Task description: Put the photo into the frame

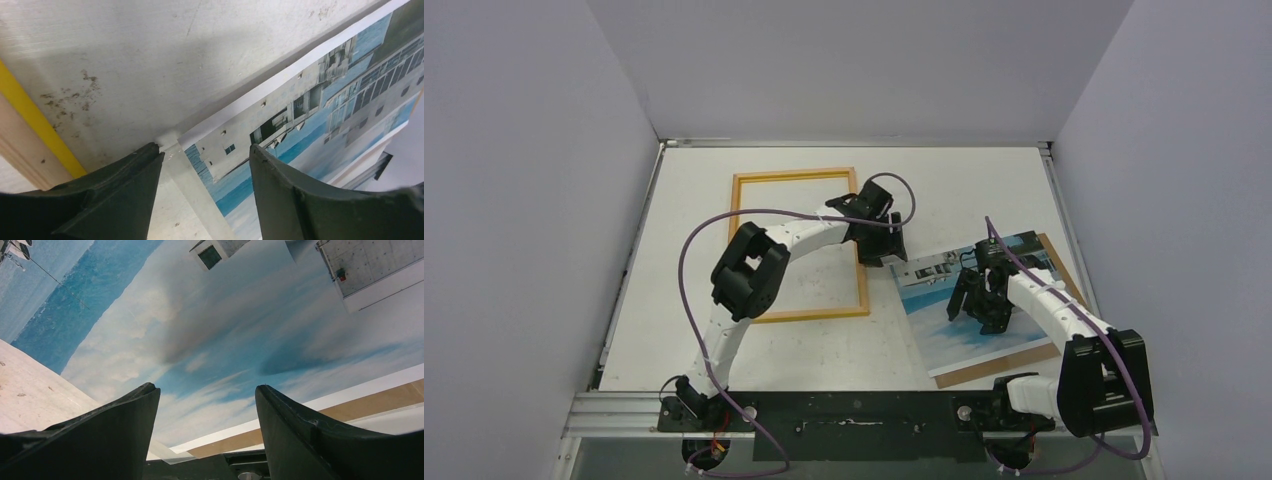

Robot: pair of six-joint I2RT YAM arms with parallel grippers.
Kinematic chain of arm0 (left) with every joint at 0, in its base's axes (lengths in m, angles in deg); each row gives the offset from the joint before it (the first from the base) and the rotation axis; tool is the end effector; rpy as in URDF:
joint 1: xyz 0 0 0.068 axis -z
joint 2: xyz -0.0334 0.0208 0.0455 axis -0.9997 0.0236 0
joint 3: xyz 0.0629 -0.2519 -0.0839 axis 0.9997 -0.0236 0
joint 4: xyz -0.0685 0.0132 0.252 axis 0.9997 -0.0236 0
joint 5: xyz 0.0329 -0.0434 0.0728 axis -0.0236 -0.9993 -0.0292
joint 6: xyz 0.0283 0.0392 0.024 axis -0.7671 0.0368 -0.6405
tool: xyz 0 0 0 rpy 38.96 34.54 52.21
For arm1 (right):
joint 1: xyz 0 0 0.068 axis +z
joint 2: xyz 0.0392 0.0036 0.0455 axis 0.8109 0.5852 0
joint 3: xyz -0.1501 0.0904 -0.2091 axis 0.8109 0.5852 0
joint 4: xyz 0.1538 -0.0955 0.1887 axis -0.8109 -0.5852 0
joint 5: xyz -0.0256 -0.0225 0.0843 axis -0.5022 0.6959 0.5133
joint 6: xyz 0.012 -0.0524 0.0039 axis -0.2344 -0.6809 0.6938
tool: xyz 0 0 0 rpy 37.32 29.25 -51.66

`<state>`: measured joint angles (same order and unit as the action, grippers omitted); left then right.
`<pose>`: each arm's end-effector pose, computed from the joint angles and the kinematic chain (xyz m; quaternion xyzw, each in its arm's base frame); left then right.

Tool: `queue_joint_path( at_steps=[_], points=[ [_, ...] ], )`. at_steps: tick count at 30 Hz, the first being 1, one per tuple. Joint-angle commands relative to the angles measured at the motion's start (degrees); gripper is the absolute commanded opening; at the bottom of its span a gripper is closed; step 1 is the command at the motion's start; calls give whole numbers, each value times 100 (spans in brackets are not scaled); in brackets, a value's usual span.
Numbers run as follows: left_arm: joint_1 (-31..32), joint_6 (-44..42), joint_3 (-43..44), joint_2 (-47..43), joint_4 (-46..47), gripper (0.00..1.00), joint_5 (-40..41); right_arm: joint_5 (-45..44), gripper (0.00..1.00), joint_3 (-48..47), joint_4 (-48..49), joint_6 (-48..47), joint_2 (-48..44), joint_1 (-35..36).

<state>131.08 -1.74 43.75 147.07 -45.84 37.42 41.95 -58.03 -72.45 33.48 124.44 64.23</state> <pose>0.3530 -0.3334 0.1589 -0.0156 0.9545 -0.2725 0.1204 0.1944 0.0381 0.1791 0.2206 0.9699 0.0821 0.0620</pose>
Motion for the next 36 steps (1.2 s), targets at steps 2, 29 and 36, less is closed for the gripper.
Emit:
queue_joint_path(
  at_steps=[2,29,36],
  points=[
    [44,-258,25,-308,-765,73,705,0,71,-20,119,-122,77,-46],
    [1408,1615,-2427,-1476,687,61,561,183,70,-211,2126,392,1419,-174],
    [2007,1919,-2752,-1545,995,60,812,74,70,-395,2391,496,1961,-190]
  ],
)
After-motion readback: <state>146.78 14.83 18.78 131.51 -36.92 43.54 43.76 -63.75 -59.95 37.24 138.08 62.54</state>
